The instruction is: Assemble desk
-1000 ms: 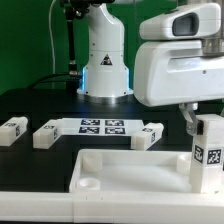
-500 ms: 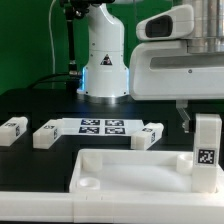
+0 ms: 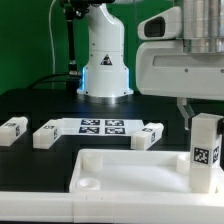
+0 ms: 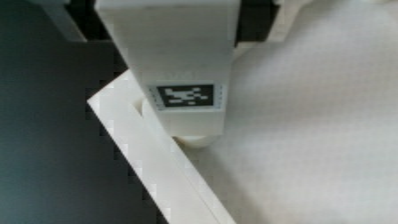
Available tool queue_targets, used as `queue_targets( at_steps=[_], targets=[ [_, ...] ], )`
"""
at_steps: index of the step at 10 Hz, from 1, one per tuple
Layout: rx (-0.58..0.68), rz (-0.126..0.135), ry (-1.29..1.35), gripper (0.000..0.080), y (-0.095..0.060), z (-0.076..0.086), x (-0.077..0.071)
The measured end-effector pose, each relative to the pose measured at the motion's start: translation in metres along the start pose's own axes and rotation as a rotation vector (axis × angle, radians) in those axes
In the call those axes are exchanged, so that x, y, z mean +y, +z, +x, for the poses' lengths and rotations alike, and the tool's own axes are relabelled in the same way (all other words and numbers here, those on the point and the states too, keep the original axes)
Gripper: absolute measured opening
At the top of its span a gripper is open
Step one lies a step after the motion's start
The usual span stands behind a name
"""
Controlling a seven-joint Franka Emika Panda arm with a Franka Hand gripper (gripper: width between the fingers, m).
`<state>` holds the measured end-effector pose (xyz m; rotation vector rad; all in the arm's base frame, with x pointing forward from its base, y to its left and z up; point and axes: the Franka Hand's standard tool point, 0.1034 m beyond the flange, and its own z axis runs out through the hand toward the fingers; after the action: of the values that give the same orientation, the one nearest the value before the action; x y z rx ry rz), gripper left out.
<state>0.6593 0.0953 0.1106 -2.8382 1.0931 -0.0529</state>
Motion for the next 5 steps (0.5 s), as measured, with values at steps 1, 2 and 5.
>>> queue_targets(
  at_steps=[1,2,5],
  targets=[
    [0.000,0.000,0.004,0.0290,0.0000,0.0000,0.0000],
    [0.001,0.001,-0.012,0.0369,0.0001,0.0000,-0.0001],
    [0.004,-0.003,-0.151,0.0552,-0.0002,-0.0036,-0.0033]
  ],
)
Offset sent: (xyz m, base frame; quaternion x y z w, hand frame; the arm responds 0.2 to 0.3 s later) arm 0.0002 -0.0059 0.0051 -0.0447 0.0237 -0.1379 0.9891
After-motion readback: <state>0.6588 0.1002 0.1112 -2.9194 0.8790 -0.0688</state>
